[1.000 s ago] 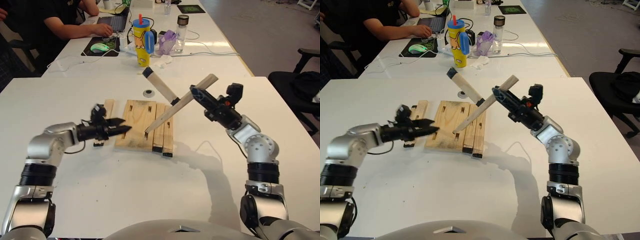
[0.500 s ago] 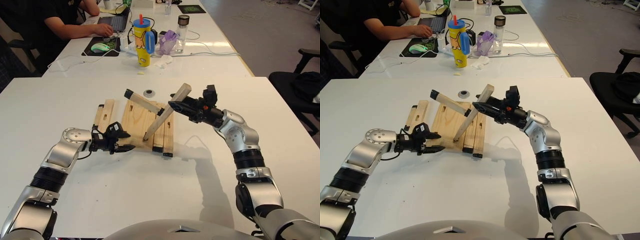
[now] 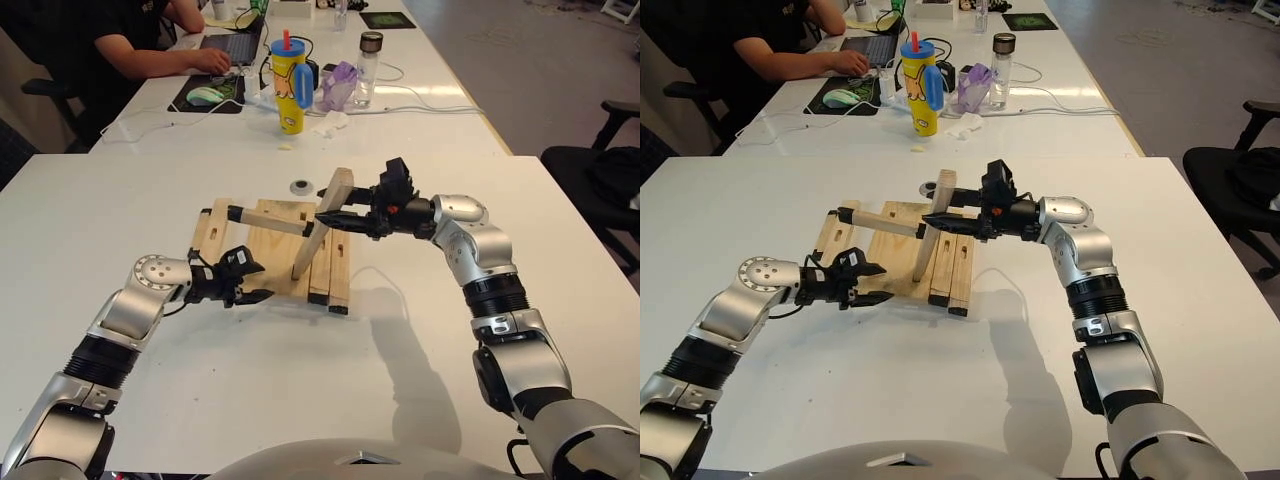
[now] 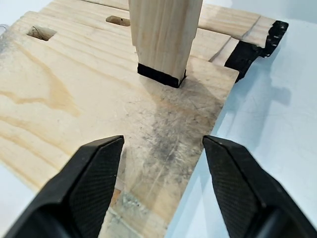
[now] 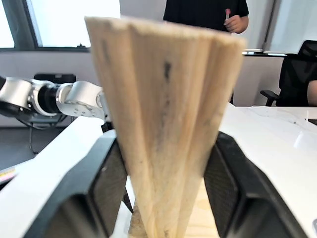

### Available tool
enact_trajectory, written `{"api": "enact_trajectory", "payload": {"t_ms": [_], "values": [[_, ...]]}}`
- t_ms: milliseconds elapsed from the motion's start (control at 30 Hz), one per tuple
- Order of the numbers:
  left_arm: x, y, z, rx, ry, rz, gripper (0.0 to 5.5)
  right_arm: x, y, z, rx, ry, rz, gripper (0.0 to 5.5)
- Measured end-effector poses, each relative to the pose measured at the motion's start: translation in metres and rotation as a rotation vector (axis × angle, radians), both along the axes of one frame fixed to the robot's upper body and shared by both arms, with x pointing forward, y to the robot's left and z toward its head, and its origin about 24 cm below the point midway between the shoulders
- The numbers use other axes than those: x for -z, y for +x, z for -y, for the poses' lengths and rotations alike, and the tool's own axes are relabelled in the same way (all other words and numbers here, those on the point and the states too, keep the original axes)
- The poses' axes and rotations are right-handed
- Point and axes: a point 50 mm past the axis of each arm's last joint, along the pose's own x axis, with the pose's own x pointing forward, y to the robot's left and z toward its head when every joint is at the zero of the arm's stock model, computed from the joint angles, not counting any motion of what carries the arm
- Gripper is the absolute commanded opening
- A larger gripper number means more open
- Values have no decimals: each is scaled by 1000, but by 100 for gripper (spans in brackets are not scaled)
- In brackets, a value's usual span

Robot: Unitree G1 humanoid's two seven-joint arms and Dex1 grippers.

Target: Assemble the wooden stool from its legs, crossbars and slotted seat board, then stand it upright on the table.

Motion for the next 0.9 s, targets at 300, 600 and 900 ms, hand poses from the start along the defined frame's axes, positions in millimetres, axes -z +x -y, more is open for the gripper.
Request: {"api": "enact_trajectory", "payload": {"t_ms": [300,600,900], "values": [[10,-5,11,-40,-5,21,297,12,-12,-12,27,-79,42,206],[18,-1,28,-73,-24,67,297,29,-9,-4,106,-90,-56,330],[22,2,40,-119,-44,103,297,4,-11,29,210,-130,36,330]]}}
